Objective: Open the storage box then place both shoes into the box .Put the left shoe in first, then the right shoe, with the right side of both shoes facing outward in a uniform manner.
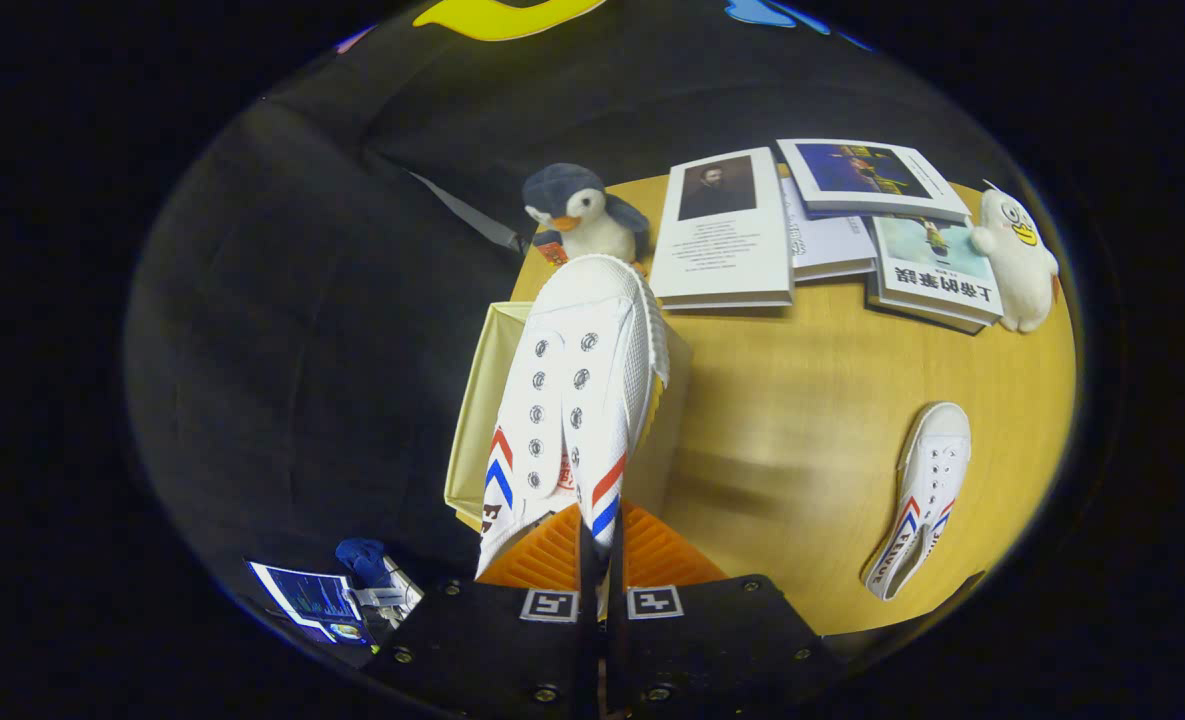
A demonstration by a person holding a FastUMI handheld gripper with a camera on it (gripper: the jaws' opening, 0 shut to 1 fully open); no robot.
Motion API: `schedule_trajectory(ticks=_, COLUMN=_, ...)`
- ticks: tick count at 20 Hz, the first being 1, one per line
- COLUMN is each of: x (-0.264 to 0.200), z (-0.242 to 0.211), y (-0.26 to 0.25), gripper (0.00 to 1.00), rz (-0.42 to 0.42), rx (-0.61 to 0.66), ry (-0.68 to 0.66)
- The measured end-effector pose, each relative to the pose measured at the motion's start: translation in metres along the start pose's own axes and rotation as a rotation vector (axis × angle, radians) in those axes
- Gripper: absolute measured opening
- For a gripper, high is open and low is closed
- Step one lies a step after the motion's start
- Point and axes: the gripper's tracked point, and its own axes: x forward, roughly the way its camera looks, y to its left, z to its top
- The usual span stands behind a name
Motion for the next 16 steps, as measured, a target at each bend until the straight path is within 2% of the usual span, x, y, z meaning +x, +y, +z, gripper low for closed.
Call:
schedule_trajectory(ticks=7, x=0.053, z=0.016, y=0.054, gripper=0.03, rz=-0.011, rx=-0.094, ry=0.070)
schedule_trajectory(ticks=16, x=0.123, z=0.016, y=0.061, gripper=0.03, rz=-0.138, rx=-0.180, ry=0.164)
